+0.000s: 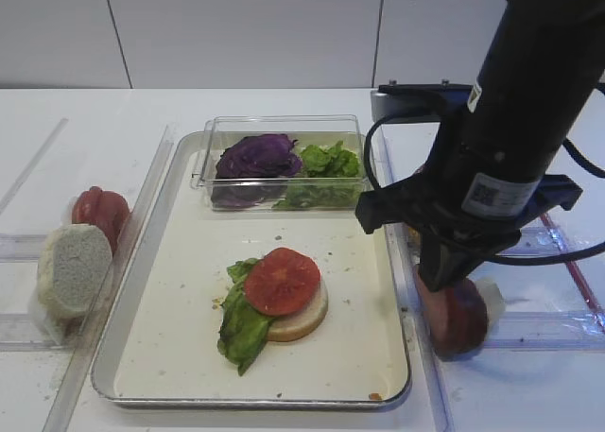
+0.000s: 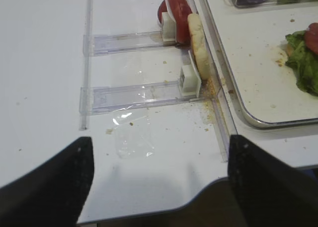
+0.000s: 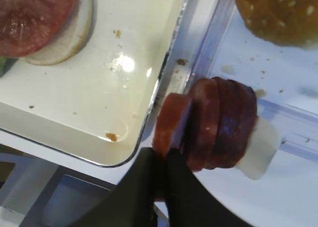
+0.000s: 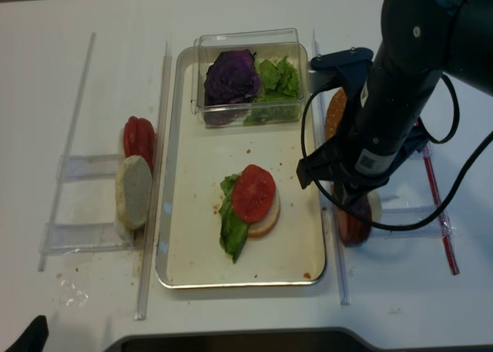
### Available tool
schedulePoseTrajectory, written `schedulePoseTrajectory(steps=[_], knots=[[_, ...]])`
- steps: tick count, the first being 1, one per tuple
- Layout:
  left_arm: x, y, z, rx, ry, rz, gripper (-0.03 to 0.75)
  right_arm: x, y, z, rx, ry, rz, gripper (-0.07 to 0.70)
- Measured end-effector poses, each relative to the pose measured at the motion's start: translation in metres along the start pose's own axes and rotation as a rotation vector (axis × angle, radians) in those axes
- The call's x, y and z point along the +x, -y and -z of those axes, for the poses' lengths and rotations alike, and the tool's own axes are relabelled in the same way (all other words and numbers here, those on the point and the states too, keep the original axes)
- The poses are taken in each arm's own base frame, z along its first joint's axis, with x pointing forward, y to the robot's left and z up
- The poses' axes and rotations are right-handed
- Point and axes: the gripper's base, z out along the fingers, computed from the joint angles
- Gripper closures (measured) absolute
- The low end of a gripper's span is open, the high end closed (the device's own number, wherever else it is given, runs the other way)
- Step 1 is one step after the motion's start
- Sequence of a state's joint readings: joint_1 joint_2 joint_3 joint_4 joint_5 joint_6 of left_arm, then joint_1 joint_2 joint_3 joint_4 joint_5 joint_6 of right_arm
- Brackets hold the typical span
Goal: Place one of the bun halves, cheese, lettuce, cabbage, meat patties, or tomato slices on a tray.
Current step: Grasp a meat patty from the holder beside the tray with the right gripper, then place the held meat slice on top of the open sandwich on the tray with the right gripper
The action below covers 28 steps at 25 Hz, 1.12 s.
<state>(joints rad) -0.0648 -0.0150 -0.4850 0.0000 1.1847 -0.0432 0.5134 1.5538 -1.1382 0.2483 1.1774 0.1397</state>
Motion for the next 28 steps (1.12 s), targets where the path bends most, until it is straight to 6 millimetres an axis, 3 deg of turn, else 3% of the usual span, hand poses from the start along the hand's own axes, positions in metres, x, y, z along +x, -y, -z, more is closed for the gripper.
schedulePoseTrajectory(steps=[13, 28], knots=[[0.000, 0.000, 0.000, 0.000, 0.000, 0.000, 0.202, 0.010, -0.004, 0.021, -0.027, 0.066, 0.046, 0.552], [0.000, 0.000, 0.000, 0.000, 0.000, 0.000, 0.202, 0.006, -0.008, 0.022, -0.067, 0.123, 0.125, 0.553]])
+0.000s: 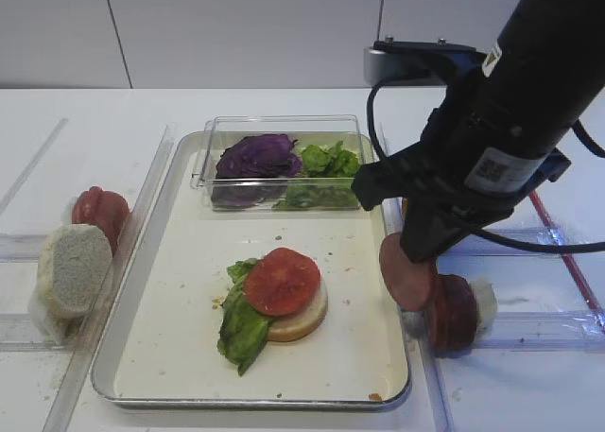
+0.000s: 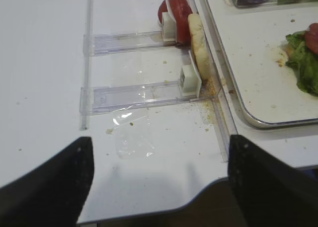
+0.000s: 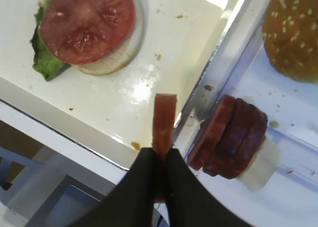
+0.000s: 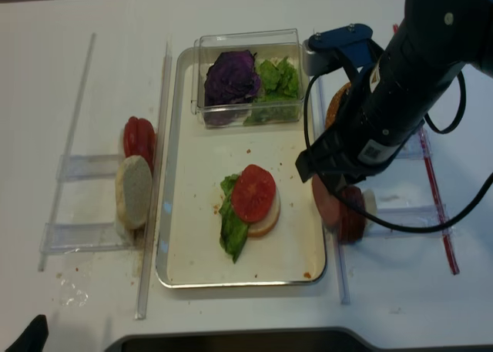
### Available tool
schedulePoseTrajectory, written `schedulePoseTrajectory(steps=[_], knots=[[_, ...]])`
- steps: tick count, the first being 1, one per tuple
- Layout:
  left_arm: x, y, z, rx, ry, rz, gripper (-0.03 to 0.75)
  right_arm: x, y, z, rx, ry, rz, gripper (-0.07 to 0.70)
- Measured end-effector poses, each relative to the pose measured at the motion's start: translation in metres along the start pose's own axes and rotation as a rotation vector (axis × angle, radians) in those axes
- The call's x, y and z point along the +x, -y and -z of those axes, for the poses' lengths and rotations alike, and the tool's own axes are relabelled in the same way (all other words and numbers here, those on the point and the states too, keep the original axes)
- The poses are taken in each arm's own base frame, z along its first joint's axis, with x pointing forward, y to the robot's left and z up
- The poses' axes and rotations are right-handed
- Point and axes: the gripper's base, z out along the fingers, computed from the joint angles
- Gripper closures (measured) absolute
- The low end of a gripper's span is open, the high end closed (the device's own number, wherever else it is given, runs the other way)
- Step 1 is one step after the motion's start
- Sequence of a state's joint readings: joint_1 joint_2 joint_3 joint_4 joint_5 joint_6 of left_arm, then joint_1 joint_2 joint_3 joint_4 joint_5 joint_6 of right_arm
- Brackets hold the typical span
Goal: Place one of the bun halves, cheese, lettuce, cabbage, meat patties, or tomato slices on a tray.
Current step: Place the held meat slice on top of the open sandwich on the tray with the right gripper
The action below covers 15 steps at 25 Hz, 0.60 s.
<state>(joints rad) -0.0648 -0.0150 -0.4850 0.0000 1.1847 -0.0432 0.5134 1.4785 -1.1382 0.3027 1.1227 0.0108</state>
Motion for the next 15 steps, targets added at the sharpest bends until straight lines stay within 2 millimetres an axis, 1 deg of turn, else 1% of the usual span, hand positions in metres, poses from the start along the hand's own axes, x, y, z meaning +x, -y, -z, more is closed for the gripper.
schedulePoseTrajectory(steps=[15], knots=[[0.0000, 0.0000, 0.0000, 0.000, 0.000, 0.000, 0.202, -0.0055, -0.0004, 0.0002, -0.004, 0.060, 0.045, 0.553]])
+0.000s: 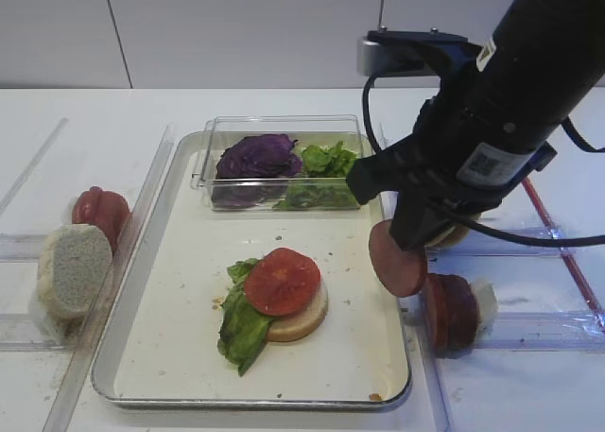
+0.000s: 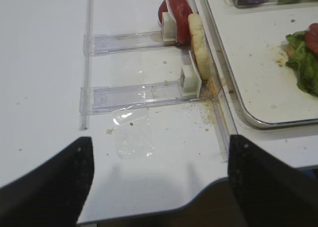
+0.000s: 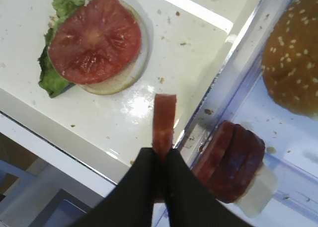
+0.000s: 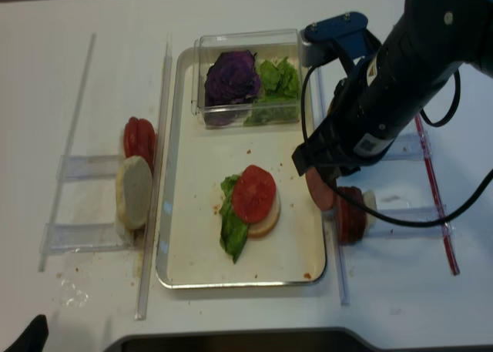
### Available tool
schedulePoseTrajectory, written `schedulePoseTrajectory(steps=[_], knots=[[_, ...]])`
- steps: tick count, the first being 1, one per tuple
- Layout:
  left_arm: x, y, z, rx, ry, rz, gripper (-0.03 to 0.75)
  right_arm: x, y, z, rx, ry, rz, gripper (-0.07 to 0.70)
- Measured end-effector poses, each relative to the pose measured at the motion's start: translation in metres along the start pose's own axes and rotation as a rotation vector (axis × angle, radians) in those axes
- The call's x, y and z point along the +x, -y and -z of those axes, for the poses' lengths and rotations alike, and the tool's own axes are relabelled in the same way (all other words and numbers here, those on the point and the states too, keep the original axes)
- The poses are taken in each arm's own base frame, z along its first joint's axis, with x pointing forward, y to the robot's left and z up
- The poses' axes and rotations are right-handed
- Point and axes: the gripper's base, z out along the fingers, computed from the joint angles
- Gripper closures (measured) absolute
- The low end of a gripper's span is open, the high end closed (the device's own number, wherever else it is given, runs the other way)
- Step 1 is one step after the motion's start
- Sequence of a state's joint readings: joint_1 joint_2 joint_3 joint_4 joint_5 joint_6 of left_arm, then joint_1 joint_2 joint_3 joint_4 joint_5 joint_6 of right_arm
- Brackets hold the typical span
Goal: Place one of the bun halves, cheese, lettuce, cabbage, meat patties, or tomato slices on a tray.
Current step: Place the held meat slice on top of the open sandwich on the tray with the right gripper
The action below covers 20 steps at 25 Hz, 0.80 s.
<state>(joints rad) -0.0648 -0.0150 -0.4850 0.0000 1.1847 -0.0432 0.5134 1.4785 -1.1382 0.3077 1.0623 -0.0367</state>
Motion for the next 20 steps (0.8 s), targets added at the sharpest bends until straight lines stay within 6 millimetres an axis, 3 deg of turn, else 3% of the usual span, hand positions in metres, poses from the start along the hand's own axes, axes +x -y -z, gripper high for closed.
schedulePoseTrajectory(steps=[6, 16, 20], knots=[[0.000, 0.000, 0.000, 0.000, 0.000, 0.000, 0.202, -0.005, 0.003, -0.006, -0.068, -0.009, -0.012, 0.553], [0.000, 0.000, 0.000, 0.000, 0.000, 0.000, 0.202, -0.015, 0.020, 0.000, -0.226, 0.063, -0.009, 0.553], [0.000, 0.000, 0.000, 0.000, 0.000, 0.000, 0.202, -0.017, 0.019, -0.010, -0.282, 0.028, 0.017, 0.553]])
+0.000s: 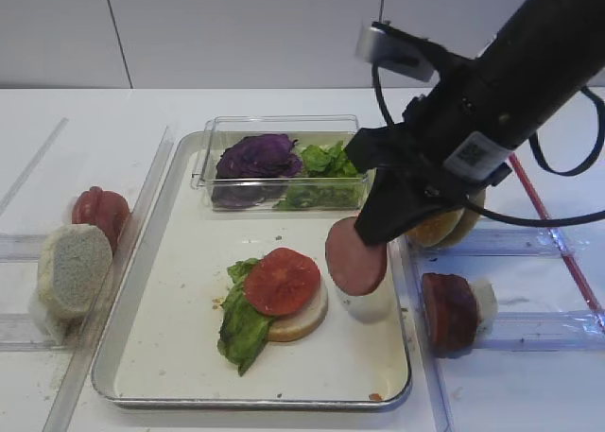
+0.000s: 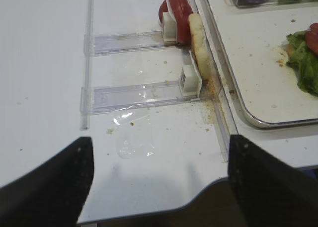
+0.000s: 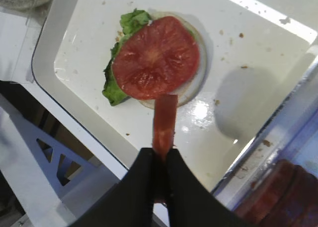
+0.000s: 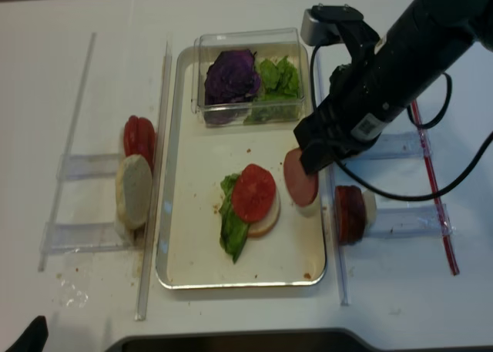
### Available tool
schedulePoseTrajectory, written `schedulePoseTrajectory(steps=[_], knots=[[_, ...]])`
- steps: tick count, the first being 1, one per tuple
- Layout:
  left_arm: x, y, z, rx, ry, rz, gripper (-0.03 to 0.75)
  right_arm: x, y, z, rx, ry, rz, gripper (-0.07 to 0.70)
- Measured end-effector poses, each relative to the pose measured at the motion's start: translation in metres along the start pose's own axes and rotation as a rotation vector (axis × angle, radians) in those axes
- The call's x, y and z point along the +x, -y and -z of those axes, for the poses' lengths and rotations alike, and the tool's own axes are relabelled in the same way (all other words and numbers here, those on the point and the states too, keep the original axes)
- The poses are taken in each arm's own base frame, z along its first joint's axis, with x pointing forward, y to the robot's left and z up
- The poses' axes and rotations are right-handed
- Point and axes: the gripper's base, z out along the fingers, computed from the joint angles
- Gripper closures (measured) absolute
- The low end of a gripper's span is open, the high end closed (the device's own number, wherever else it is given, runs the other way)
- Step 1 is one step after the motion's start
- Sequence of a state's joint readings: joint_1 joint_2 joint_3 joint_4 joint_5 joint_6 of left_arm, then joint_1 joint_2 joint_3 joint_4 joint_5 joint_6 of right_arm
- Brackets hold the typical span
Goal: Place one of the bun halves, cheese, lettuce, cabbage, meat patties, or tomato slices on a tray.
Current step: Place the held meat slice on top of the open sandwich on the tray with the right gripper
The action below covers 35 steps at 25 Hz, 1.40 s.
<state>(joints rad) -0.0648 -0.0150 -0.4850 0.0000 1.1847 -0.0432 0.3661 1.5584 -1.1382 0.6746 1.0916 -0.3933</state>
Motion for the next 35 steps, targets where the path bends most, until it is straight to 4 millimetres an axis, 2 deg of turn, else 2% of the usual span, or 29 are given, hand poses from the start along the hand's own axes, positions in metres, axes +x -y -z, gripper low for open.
schedulePoseTrajectory(steps=[20, 24, 30, 35], knots=[[0.000, 0.000, 0.000, 0.000, 0.000, 0.000, 0.202, -0.016, 0.014, -0.056, -0.312, -0.071, -0.039, 0.553], [0.000, 0.000, 0.000, 0.000, 0.000, 0.000, 0.201, -0.019, 0.021, -0.055, -0.359, -0.045, -0.060, 0.553], [0.000, 0.000, 0.000, 0.000, 0.000, 0.002, 0.201, -0.025, 0.048, -0.050, -0.375, 0.014, -0.140, 0.553], [0.000, 0.000, 0.000, 0.000, 0.000, 0.002, 0.201, -0.028, 0.050, -0.052, -0.405, 0.035, -0.173, 0.554]])
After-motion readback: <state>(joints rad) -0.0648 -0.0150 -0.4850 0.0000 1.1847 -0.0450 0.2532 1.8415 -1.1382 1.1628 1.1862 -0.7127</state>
